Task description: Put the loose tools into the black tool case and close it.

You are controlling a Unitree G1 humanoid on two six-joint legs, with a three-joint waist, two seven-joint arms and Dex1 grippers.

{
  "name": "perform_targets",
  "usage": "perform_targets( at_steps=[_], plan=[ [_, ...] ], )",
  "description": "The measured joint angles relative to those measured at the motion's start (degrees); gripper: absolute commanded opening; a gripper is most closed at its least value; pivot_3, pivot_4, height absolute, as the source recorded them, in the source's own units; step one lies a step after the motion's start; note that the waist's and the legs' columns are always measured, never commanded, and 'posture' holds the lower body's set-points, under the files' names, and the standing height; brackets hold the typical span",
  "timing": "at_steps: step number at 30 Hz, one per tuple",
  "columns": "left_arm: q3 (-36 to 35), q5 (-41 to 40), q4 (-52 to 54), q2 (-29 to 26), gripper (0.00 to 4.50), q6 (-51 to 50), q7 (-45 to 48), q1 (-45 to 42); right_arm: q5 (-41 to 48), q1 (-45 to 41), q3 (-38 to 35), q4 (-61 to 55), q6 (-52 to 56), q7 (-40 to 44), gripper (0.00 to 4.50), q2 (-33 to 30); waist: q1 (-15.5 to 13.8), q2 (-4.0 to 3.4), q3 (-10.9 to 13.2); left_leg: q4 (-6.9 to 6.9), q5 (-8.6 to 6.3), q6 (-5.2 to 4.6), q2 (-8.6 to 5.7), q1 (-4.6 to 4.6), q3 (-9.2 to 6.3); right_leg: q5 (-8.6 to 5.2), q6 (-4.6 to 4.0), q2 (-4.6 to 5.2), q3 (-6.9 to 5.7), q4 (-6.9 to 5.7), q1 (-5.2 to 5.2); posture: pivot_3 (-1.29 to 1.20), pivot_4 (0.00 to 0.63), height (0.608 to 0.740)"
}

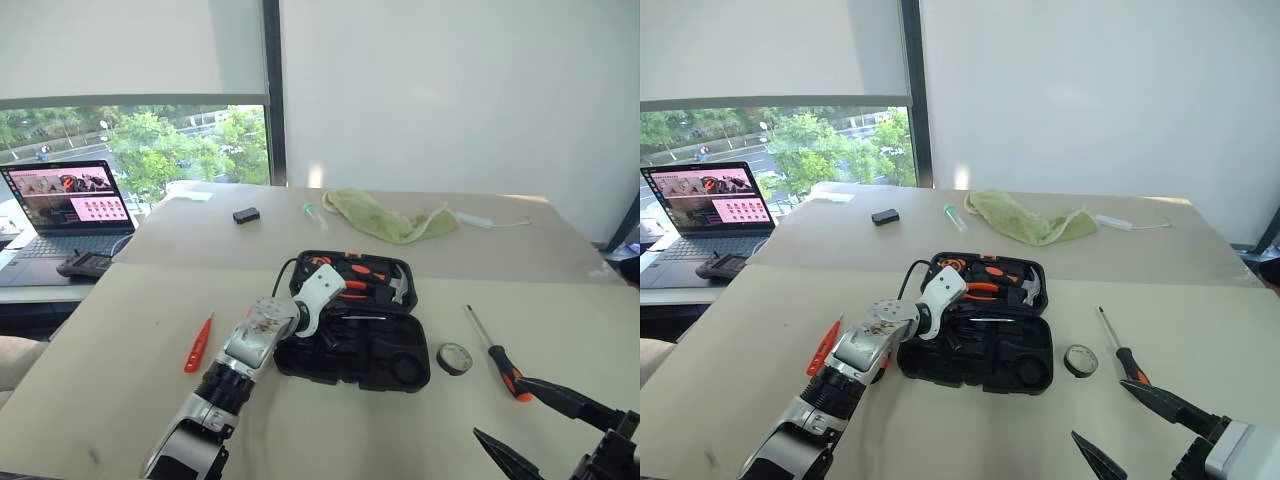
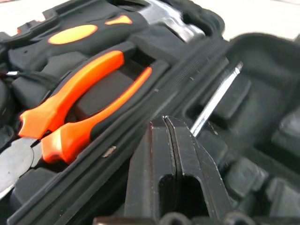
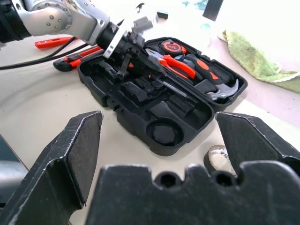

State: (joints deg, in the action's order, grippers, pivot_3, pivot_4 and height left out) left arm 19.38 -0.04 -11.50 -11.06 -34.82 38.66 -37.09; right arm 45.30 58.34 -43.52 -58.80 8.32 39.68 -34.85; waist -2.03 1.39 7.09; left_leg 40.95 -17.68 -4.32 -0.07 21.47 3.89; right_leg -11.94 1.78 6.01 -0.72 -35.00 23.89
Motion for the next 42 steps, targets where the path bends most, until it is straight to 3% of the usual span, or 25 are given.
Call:
perform_targets(
  at_steps=[7, 10, 12, 14, 18, 19, 23, 30, 31, 40, 42],
  plan=[
    [2.22, 1.3, -1.76, -1.18, 0.05, 4.69, 2.05, -0.51, 1.68, -11.05, 0.18, 1.56, 11.55, -11.48, 4.5, -6.84, -0.26, -0.28, -0.51, -0.11, 0.0, 0.0, -0.03, -0.14, 0.02, -0.09, -0.1, 0.08, -0.07, -0.01, -0.29, 0.0, 0.15, 0.74],
    [-3.75, -5.1, 0.45, 0.57, 0.05, 6.2, 3.55, 3.21, 3.5, -15.77, 0.57, 2.07, 17.83, -16.79, 4.5, -10.12, 0.04, -0.37, -0.45, -0.13, 0.01, 0.01, -0.01, 0.12, 0.04, -0.1, -0.12, 0.12, -0.02, -0.04, -0.01, 0.0, 0.15, 0.74],
    [-8.53, -14.54, 7.41, -0.84, 0.58, 1.38, 8.56, 5.3, 4.29, -18.97, 1.04, 3.45, 26.53, -21.92, 4.5, -16.31, 0.69, -0.33, -0.06, 0.01, 0.13, 0.12, 0.02, 0.74, 0.06, -0.02, -0.18, 0.19, 0.01, -0.21, 0.53, 0.0, 0.15, 0.74],
    [-13.4, -23.94, 16.96, -7.19, 1.25, -4.59, 15.31, 5.68, 6.87, -22.22, 2.16, 7.29, 35.08, -24.38, 4.5, -21.42, 1.06, -0.05, 0.14, -0.02, 0.33, 0.3, 0.05, 0.84, -0.25, 0.08, -0.1, 0.05, -0.12, -0.12, 0.51, 0.0, 0.15, 0.74],
    [-18.08, -31.96, 26.39, -19.36, 2.54, -8.02, 24.5, 9.76, 7.79, -31.04, 7.54, 14.77, 43.33, -25.68, 4.5, -25.83, 1.31, -0.49, 0.32, -0.2, 0.3, 0.25, -0.05, 0.65, -0.21, -0.06, -0.27, -0.35, -0.14, -0.05, 0.36, 0.0, 0.15, 0.74],
    [-18.72, -33.73, 27.83, -21.95, 3.15, -8.66, 26.33, 10.98, 7.77, -33.73, 9.18, 17.27, 45.32, -26.28, 4.5, -26.32, 1.32, -0.42, 0.4, -0.17, 0.3, 0.25, -0.05, 0.66, -0.15, -0.06, -0.27, -0.45, -0.13, -0.03, 0.37, 0.0, 0.15, 0.74],
    [-20.76, -39.04, 33.26, -27.22, 4.45, -11.83, 28.67, 12.7, 7.68, -43.29, 14.55, 26.02, 52.64, -27.31, 4.5, -28.24, 0.59, -0.28, 0.64, 0.01, 0.25, 0.15, -0.12, 0.81, -0.2, -0.02, -0.19, -0.5, -0.1, 0.01, 0.36, 0.0, 0.15, 0.74],
    [-21.45, -47.72, 42.67, -30.08, 4.45, -16.65, 26.3, 14.01, 5.34, -60.98, 27.57, 39.1, 62.27, -25.03, 4.5, -29.03, 1.16, -0.15, 0.77, 0.0, 0.28, 0.18, -0.1, 0.78, -0.17, 0.24, 0.24, -0.63, -0.01, 0.01, 0.37, 0.0, 0.15, 0.74],
    [-21.45, -48.18, 43.22, -30.17, 4.5, -16.65, 25.84, 14.17, 4.7, -62.19, 28.92, 40.32, 62.74, -24.69, 3.98, -29.02, 1.25, -0.18, 0.79, -0.04, 0.29, 0.2, -0.1, 0.78, -0.17, 0.24, 0.24, -0.65, -0.02, 0.01, 0.37, 0.0, 0.15, 0.74],
    [-21.36, -48.65, 45.54, -30.94, 4.5, -14.71, 22.91, 20.0, -4.07, -66.23, 37.9, 46.86, 62.43, -18.47, 1.06, -28.8, 1.31, -0.21, 0.81, -0.06, 0.31, 0.24, -0.09, 0.77, -0.15, 0.24, 0.25, -0.69, -0.02, 0.02, 0.37, 0.0, 0.15, 0.74],
    [-21.22, -48.64, 45.68, -30.93, 4.5, -14.07, 22.22, 20.42, -5.26, -65.65, 37.87, 46.79, 61.42, -17.28, 1.02, -28.79, 1.24, -0.21, 0.81, -0.05, 0.31, 0.24, -0.09, 0.77, -0.16, 0.24, 0.26, -0.69, -0.04, 0.01, 0.37, 0.0, 0.15, 0.74]
  ],
)
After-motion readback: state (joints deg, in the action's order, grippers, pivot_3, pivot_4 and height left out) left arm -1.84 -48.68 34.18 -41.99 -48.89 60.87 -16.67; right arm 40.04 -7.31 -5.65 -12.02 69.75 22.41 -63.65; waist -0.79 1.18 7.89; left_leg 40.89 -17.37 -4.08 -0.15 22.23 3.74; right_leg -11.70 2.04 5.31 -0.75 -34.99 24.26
